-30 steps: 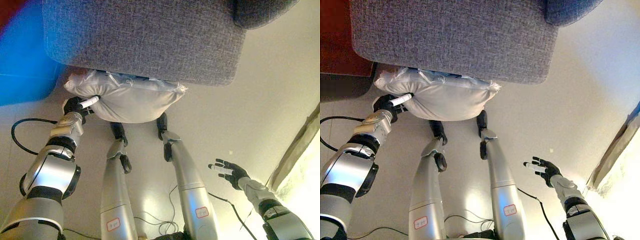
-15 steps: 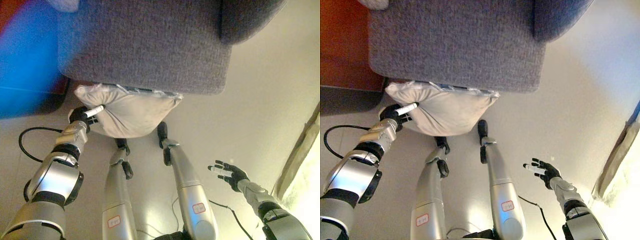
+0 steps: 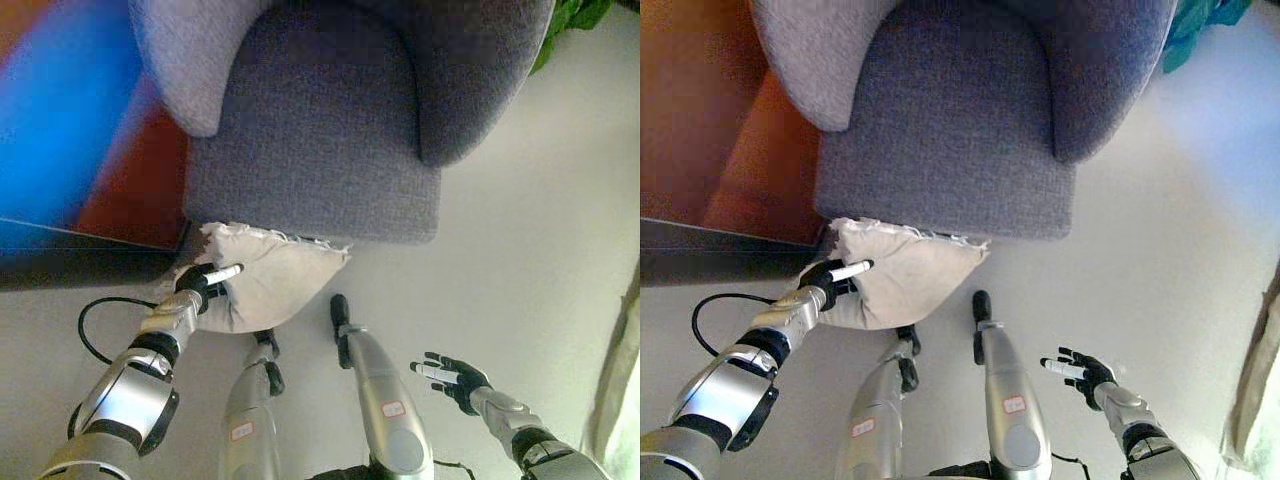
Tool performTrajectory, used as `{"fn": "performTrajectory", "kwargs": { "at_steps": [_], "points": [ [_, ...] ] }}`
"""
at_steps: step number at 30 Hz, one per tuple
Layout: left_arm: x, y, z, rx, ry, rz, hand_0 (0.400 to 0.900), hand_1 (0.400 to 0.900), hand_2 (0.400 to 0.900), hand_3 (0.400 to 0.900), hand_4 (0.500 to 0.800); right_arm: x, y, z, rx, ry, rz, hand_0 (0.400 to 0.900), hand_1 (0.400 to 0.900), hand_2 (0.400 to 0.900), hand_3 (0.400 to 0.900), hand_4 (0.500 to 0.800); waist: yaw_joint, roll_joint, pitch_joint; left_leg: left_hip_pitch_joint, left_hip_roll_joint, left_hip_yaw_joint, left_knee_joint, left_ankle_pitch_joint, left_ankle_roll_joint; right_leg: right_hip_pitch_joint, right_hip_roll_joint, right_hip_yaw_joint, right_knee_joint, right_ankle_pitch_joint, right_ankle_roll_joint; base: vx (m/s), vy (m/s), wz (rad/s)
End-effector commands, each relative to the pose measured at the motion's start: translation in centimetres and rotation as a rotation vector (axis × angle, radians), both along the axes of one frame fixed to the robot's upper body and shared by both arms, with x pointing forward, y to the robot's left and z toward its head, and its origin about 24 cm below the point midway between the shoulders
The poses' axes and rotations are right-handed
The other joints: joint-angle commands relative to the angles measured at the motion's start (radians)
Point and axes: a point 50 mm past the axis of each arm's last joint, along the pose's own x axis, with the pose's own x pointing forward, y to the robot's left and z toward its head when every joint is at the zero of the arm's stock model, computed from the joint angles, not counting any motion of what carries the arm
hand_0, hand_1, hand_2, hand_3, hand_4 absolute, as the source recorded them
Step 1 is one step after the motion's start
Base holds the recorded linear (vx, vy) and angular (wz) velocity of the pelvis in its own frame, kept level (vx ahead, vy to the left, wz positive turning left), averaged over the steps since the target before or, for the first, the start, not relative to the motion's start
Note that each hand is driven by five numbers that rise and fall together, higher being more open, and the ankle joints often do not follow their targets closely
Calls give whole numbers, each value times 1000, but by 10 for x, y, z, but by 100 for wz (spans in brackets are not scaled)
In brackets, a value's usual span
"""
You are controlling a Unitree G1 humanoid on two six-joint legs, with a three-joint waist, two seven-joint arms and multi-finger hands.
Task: Pick up the pillow and put it on the sofa.
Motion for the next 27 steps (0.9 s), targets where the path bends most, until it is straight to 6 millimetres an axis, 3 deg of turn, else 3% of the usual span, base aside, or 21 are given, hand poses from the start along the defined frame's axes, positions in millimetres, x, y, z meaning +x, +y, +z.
{"fn": "performTrajectory", "kwargs": {
  "at_steps": [1, 8, 14, 21, 27],
  "points": [
    [10, -2, 21, -11, -170, -55, 400, 400, 400, 400, 500, -52, -25, -16, -83, 142, -51, 900, 900, 900, 900, 800, 3, 23, -152, 41, -44, 49, 86, -119, -36, 128, -2, 6, -158, 8, 72, 97, 27, -12],
    [-16, -13, -13, 49, -58, -155, 400, 400, 400, 400, 500, -91, -23, -32, -76, 274, -104, 900, 900, 900, 900, 800, 13, 63, -281, 268, -87, 51, -74, -113, -17, 354, 2, -5, -296, 27, 91, 193, 16, -6],
    [-23, -17, -19, 80, -41, -229, 400, 400, 400, 400, 500, -126, -21, -42, -45, 377, -177, 900, 900, 900, 900, 800, 14, 87, -370, 401, -102, 50, -158, -113, -6, 470, 7, -15, -364, 47, 101, 159, -15, 3],
    [-13, -11, 2, 162, -63, -347, 400, 400, 400, 400, 500, -140, -20, -46, -20, 422, -248, 900, 900, 900, 900, 800, 9, 112, -414, 483, -114, 51, -215, -112, -4, 539, 9, -21, -420, 69, 110, 62, -3, 3],
    [10, 7, 53, 298, -112, -471, 400, 400, 400, 400, 500, -145, -23, -45, -21, 435, -285, 900, 900, 900, 900, 800, -3, 130, -436, 519, -115, 55, -229, -115, -2, 569, 10, -16, -437, 75, 116, 44, -3, 1]
  ]
}}
